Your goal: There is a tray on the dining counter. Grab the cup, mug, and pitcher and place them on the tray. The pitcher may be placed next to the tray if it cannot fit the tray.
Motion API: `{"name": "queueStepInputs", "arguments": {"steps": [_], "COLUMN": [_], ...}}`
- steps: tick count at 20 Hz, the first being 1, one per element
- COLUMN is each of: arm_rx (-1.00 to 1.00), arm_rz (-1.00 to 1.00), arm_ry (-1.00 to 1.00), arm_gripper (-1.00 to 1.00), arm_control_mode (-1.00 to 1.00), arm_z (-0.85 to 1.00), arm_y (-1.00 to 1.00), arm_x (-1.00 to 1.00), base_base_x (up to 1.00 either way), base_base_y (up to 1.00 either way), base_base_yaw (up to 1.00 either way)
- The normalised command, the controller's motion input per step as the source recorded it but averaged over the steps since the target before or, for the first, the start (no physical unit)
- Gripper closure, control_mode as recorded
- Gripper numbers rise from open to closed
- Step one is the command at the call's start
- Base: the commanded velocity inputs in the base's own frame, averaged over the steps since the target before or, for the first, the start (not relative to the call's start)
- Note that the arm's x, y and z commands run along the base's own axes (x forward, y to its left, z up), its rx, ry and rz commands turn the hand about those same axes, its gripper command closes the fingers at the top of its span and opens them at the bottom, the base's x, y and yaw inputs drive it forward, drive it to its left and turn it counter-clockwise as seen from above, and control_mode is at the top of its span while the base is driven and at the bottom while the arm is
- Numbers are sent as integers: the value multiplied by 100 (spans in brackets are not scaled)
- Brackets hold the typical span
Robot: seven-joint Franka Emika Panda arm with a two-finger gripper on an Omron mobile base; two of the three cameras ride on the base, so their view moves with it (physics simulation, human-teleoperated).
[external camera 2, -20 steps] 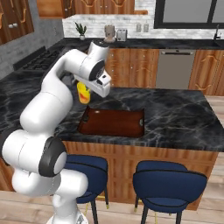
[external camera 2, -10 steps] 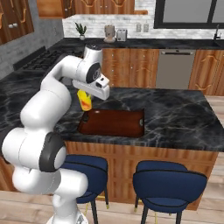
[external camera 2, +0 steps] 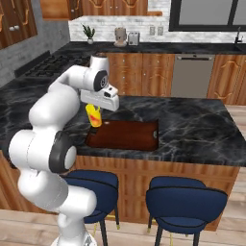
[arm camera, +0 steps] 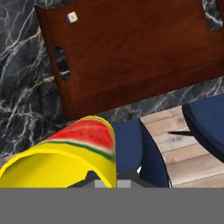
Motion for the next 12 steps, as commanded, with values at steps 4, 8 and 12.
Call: {"name": "queueStepInputs", "arguments": {"steps": [4,8,12], "arm_rx": [0,0,0], "arm_rz": [0,0,0], "arm_ry": [2,0,0], "arm_gripper": [100,100,100], "arm_control_mode": [-100,-100,-100], "arm_z": [-26,-25,-26], "arm_y": [17,19,13], "arm_x": [42,53,48], "base_base_x": [0,0,0], "base_base_y": [0,0,0], "base_base_yaw": [0,0,0]}}
